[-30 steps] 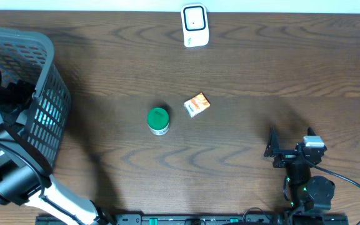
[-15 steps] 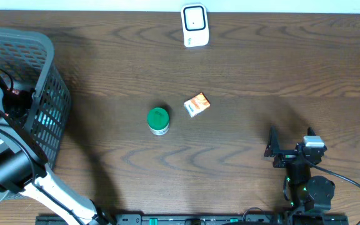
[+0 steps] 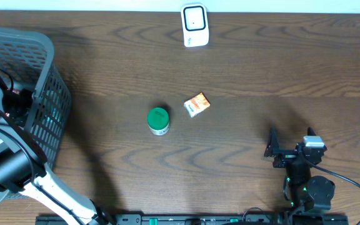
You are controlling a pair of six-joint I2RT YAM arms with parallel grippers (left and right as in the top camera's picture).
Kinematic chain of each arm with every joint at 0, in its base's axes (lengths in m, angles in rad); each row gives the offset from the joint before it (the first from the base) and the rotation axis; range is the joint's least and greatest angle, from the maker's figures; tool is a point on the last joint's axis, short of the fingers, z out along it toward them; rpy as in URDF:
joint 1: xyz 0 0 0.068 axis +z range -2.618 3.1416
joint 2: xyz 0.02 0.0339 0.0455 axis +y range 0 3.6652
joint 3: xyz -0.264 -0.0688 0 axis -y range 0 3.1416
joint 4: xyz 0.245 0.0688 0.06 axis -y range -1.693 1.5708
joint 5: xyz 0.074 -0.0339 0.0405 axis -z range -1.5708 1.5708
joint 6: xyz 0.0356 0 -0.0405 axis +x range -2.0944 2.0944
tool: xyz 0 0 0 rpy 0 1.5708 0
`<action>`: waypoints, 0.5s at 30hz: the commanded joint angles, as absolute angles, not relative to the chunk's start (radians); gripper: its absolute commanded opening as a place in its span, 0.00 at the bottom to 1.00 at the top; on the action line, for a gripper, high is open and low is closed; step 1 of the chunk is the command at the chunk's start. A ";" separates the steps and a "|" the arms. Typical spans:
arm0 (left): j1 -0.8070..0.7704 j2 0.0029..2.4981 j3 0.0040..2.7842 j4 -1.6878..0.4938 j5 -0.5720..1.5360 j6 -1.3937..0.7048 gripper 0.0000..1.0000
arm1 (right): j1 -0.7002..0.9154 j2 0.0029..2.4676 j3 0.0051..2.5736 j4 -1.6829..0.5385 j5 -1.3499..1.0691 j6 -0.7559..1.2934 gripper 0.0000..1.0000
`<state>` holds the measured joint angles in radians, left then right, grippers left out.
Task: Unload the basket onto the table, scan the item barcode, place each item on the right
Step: 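Reach into the basket and grasp the light-green wipes pack, left gripper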
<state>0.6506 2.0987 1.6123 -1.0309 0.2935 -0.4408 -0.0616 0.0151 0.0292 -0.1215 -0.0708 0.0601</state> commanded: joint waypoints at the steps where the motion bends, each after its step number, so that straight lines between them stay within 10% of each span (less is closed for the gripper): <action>1: 0.656 2.117 1.614 -1.030 0.247 -0.441 0.07 | -0.070 0.013 0.033 -0.131 -0.068 0.063 0.99; 15: 0.661 1.541 1.699 -1.023 0.247 -0.442 0.07 | -0.070 0.013 0.033 -0.131 -0.068 0.063 0.99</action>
<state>0.6548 1.7027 1.6547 -1.0229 0.2523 -0.4438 -0.0616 0.0151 0.0292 -0.1215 -0.0704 0.0601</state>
